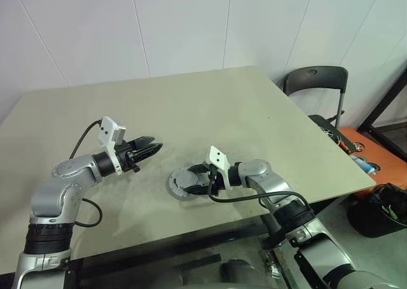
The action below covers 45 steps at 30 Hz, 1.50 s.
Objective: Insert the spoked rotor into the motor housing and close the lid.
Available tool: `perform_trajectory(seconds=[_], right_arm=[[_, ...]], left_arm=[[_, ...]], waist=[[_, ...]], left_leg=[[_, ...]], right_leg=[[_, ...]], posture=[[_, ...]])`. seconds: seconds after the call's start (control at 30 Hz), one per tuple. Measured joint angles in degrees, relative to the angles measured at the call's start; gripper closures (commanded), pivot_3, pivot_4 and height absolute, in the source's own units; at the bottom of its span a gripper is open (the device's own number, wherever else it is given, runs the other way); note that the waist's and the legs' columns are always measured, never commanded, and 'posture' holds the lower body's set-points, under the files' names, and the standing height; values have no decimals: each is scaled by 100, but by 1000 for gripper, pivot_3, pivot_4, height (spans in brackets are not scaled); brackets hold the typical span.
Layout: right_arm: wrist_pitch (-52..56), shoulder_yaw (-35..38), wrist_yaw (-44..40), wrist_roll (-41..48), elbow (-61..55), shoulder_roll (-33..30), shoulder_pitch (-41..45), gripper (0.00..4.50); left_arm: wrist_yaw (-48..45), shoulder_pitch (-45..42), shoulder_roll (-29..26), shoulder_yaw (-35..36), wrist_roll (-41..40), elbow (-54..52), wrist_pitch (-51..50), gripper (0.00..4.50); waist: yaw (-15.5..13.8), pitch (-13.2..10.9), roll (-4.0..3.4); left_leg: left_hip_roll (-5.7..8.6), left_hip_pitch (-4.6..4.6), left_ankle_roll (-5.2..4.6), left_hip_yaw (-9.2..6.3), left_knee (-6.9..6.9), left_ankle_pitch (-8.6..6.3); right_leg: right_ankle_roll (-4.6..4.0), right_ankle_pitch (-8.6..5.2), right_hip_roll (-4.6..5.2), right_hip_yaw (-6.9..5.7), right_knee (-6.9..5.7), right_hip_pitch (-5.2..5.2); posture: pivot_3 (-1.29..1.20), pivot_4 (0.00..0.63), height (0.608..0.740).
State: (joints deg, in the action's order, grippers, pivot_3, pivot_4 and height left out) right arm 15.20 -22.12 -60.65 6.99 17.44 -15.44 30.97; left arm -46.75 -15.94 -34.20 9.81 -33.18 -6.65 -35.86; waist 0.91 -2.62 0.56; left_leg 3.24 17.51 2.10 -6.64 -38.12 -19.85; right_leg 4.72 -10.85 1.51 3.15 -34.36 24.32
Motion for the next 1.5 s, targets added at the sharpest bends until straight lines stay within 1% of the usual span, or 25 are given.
perform_trajectory(seconds=[0.1, 0.47, 0.57, 0.7, 0.77, 0.87, 1.17, 1.37, 1.5], right_arm=[[-131, -18, -134, -16, -1, -68, 36, 1454], [-406, -45, -212, -137, 179, -56, 116, 1454], [-215, -3, -204, -95, 167, 12, 117, 1454], [336, 51, -184, 60, 76, 125, 131, 1454], [378, 55, -149, 57, 93, 131, 157, 1454], [263, 56, -129, 47, 224, 133, 188, 1454], [-597, 57, -108, -107, 610, 56, 210, 1454], [-673, 59, -87, -122, 660, 59, 230, 1454], [-515, 61, -56, -118, 555, 86, 201, 1454]], left_arm=[[21, 1, 1, 0, -2, -39, -24, 2457], [76, 4, 13, 1, -6, -73, -99, 2457], [80, 5, 13, 2, -7, -74, -106, 2457], [91, 4, 50, 1, -7, -74, -108, 2457], [96, 3, 60, 1, -7, -74, -108, 2457], [102, 0, 71, 1, -7, -74, -108, 2457], [100, 0, 73, 1, -7, -74, -108, 2457], [79, 0, 72, 2, -8, -74, -108, 2457], [74, 0, 72, 5, -15, -75, -112, 2457]], waist=[[4, 0, 0], [1, 0, 0], [6, 0, 0], [10, 0, -1], [11, 0, -1], [13, 0, -1], [20, 1, 1], [22, 1, 1], [27, 1, 1]], left_leg=[[-1, 1, -1, -1, 0, 0], [-1, 2, 0, -1, 2, 0], [-1, 1, 0, -2, 2, 0], [-2, 1, 0, -6, 2, 0], [-1, 2, 0, -6, 2, 0], [-1, 1, 0, -3, 2, 0], [-1, -12, 9, 0, 1, 6], [-2, -15, 14, -1, 0, 10], [-2, -14, 15, -1, 0, 9]], right_leg=[[0, 0, 2, 1, 2, 0], [0, 0, 1, 1, 1, 2], [0, 0, 1, 1, 1, 2], [0, 0, 1, 1, 1, 3], [0, 0, 1, 1, 1, 3], [0, 0, 0, 1, 0, 2], [-1, 1, -1, 1, -6, -11], [-3, 2, -4, 0, -13, -11], [-3, 2, -4, 1, -13, -9]], posture=[[0, 0, 740], [0, 0, 740], [0, 0, 740], [0, 0, 740], [0, 0, 740], [0, 0, 740], [0, 0, 740], [0, 0, 740], [0, 0, 740]])
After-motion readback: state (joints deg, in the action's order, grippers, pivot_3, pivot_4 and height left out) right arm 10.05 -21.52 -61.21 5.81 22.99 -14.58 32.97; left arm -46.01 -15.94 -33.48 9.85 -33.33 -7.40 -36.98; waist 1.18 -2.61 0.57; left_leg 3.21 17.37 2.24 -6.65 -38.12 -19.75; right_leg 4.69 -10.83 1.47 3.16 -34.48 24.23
